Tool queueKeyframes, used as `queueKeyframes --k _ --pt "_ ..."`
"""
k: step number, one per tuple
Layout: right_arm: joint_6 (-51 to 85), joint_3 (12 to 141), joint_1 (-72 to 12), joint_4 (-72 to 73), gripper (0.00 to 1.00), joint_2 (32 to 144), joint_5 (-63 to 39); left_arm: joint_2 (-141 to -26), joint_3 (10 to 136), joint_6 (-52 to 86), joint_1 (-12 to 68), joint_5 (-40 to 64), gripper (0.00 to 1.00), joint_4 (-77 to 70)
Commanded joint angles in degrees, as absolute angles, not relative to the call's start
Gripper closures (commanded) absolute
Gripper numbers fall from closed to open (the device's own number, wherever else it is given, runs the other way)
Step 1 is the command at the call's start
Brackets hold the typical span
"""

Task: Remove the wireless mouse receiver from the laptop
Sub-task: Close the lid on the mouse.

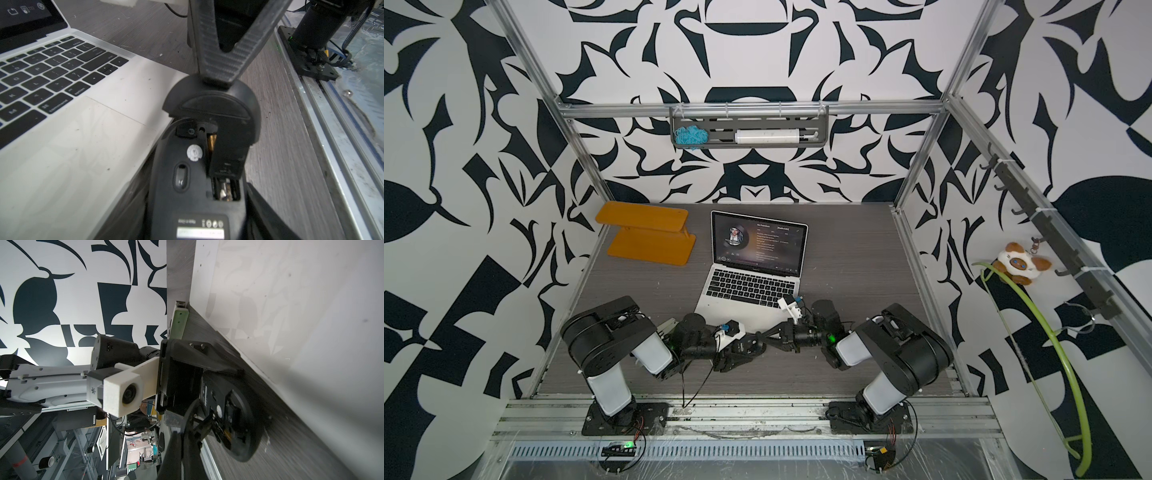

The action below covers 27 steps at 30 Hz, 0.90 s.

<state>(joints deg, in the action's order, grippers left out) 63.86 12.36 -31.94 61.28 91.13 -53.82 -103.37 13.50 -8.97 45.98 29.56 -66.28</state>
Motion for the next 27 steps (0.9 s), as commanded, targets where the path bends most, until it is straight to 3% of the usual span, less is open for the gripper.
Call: queueKeyframes --k 1,21,27 --pt "63.49 11.98 -32.21 61.57 1.0 92.32 -52.04 -104.61 13.01 -8.09 45.79 29.76 1.0 -63.46" --pt "62.6 11.21 -32.12 59.27 1.0 93.77 -50.98 -104.25 12.85 -8.14 45.79 29.71 1.0 -63.33" --pt "62.5 11.25 -32.09 58.8 0.95 93.63 -50.8 -104.07 12.92 -8.09 45.79 29.66 1.0 -63.28"
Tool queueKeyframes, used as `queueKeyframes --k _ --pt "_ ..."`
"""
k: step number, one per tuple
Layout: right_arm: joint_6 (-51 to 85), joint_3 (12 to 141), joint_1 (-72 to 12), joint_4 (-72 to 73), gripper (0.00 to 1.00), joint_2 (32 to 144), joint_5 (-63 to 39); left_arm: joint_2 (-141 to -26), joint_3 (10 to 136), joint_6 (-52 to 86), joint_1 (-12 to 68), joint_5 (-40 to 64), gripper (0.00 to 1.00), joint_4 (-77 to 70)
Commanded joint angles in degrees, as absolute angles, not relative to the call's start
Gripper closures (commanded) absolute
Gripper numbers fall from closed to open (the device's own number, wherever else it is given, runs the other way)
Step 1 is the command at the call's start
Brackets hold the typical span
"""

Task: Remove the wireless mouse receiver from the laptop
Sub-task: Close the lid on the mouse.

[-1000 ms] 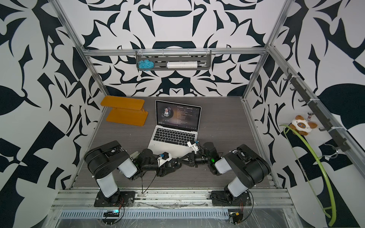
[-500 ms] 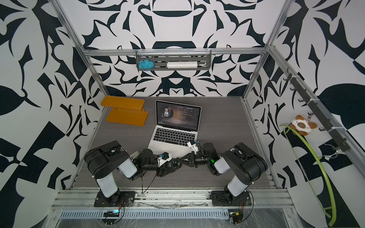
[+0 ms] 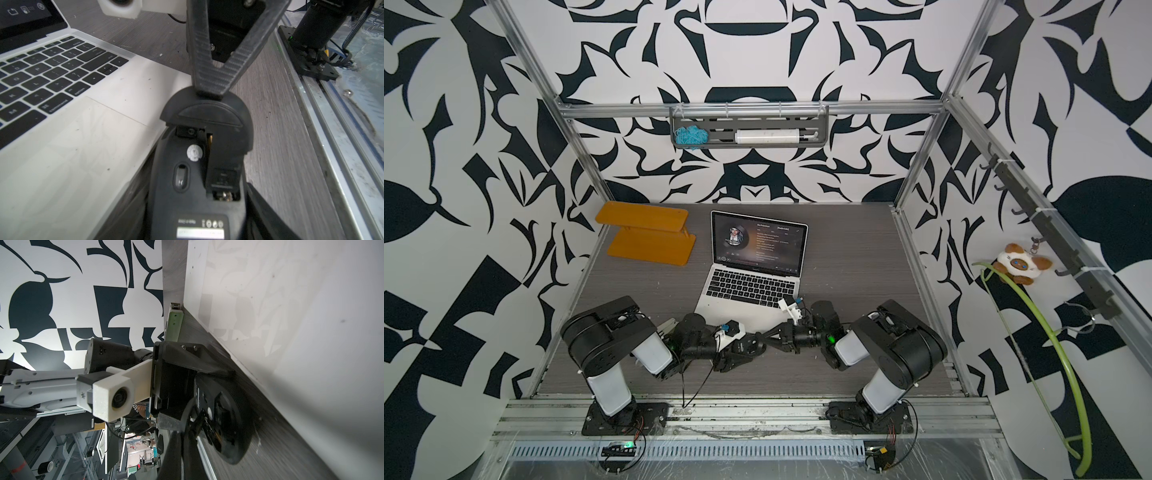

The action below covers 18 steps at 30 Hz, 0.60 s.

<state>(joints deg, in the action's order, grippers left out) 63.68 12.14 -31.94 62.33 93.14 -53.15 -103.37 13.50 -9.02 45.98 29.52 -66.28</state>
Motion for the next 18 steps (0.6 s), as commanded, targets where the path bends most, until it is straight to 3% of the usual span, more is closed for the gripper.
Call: queueKeyframes --k 1,5,15,18 --pt "62.49 11.18 -32.14 58.8 0.93 93.67 -50.8 -104.15 12.85 -8.09 45.79 29.71 1.0 -63.28" --pt "62.27 11.42 -32.13 58.27 0.83 93.74 -50.76 -104.24 12.89 -8.09 45.79 29.71 1.0 -63.37" --pt "62.31 11.33 -32.16 58.02 0.81 93.59 -50.56 -104.64 12.98 -8.09 45.79 29.88 1.0 -63.55" --pt "61.73 11.66 -32.13 56.13 0.74 92.7 -50.23 -104.74 13.1 -8.09 45.79 29.96 1.0 -63.37"
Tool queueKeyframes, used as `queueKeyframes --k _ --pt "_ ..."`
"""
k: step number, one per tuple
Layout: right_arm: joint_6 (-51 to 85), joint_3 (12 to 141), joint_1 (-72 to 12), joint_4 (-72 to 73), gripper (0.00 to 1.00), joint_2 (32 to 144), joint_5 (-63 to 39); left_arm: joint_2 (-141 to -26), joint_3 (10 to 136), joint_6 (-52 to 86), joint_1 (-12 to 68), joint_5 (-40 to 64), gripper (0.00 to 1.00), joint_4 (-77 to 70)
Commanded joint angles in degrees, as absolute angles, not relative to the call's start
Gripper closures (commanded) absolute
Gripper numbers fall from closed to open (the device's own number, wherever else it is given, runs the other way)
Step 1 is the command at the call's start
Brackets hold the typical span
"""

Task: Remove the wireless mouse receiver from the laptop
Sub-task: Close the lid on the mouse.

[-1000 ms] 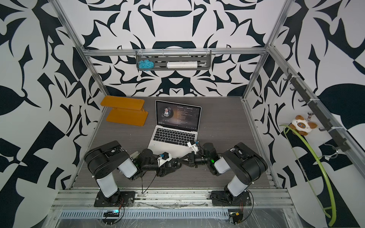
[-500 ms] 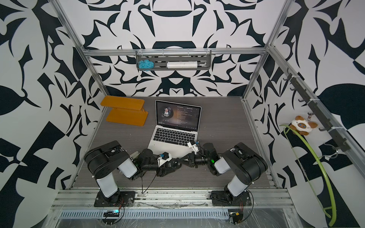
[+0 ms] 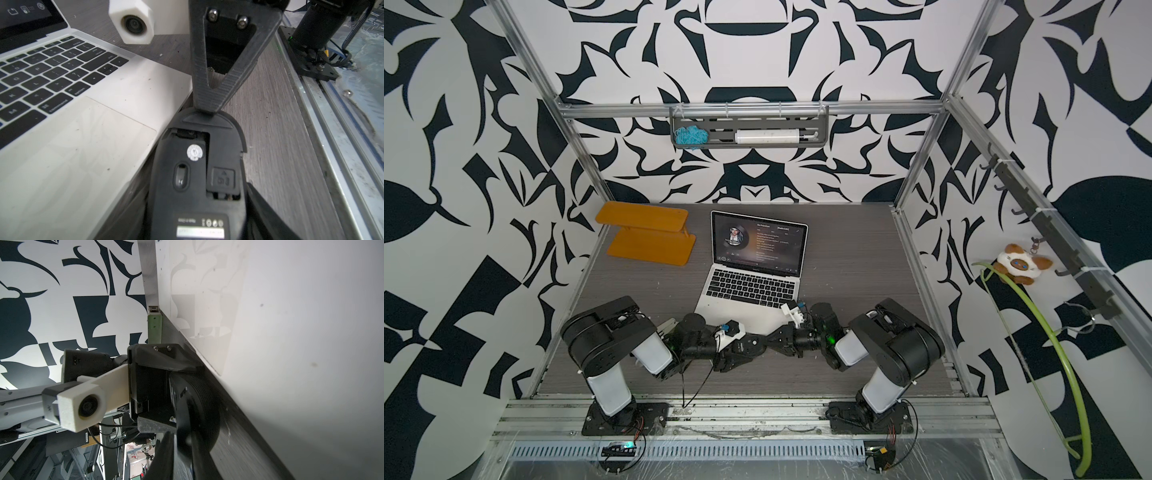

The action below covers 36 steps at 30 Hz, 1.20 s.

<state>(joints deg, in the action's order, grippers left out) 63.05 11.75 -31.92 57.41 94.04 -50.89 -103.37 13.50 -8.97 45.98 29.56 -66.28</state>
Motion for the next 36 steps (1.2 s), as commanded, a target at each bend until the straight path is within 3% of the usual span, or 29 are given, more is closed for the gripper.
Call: queueKeyframes --k 1,8,21,36 --pt "61.21 11.85 -32.08 55.04 0.73 92.24 -50.03 -104.78 13.17 -8.11 45.79 30.15 1.0 -63.28" --pt "57.36 13.35 -32.15 47.24 0.56 89.01 -48.99 -104.97 13.18 -8.23 45.79 30.39 1.0 -63.47" --pt "51.49 16.43 -32.17 35.45 0.48 85.64 -47.37 -105.46 13.41 -8.11 45.79 31.46 1.0 -63.65" --pt "46.94 21.59 -35.9 28.98 0.39 90.96 -47.37 -105.85 12.14 -7.38 45.75 33.04 1.0 -68.25"
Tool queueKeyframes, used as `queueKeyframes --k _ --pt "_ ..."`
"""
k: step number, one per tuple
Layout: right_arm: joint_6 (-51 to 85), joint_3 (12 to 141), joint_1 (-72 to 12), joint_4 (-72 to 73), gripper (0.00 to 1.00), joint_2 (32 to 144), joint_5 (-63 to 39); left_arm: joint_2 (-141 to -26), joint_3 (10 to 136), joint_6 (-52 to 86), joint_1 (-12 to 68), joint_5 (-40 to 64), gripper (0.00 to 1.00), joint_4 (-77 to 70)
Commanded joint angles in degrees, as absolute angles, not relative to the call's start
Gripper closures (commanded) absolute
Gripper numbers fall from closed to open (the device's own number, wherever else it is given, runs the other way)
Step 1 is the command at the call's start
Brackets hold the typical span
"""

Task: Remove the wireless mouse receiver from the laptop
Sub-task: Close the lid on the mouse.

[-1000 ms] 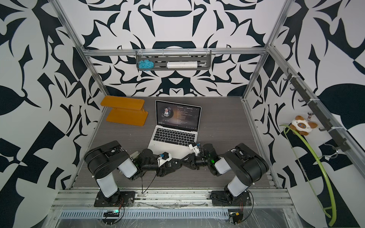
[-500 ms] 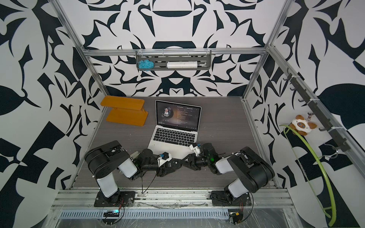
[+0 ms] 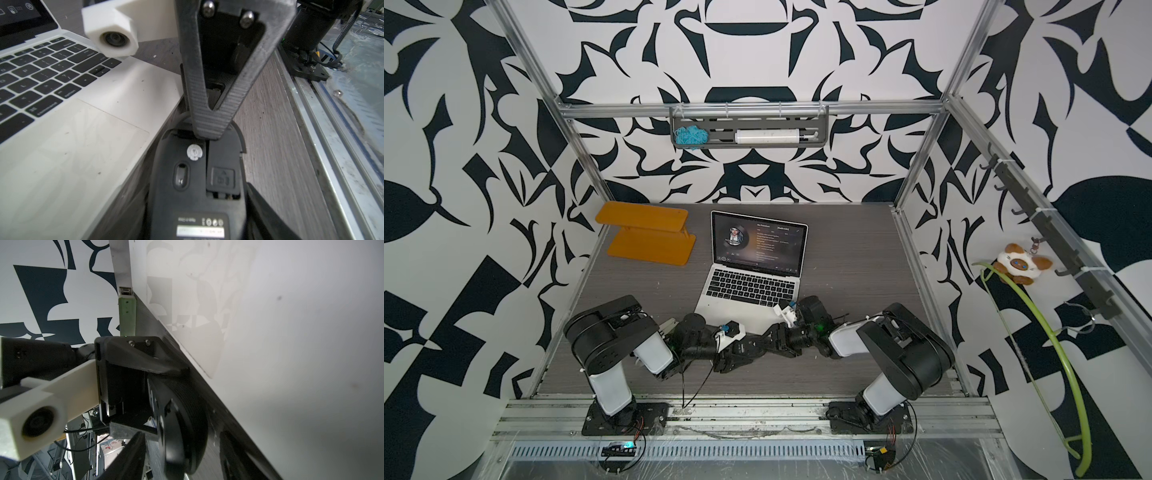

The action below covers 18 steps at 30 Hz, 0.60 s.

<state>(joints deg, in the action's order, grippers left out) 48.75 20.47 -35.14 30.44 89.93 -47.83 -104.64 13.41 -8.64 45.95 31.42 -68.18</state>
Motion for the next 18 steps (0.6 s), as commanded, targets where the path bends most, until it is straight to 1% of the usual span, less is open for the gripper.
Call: queueKeyframes --k 1,7,18 --pt "46.93 21.69 -36.11 28.98 0.39 91.27 -47.22 -105.82 11.97 -7.31 45.7 33.2 1.0 -68.75" --pt "46.87 22.65 -37.39 28.76 0.39 91.98 -47.2 -105.93 11.78 -7.15 45.7 33.57 1.0 -69.86" --pt "45.89 23.71 -38.15 26.81 0.5 91.85 -46.93 -105.36 10.72 -6.24 44.82 34.54 1.0 -72.76"
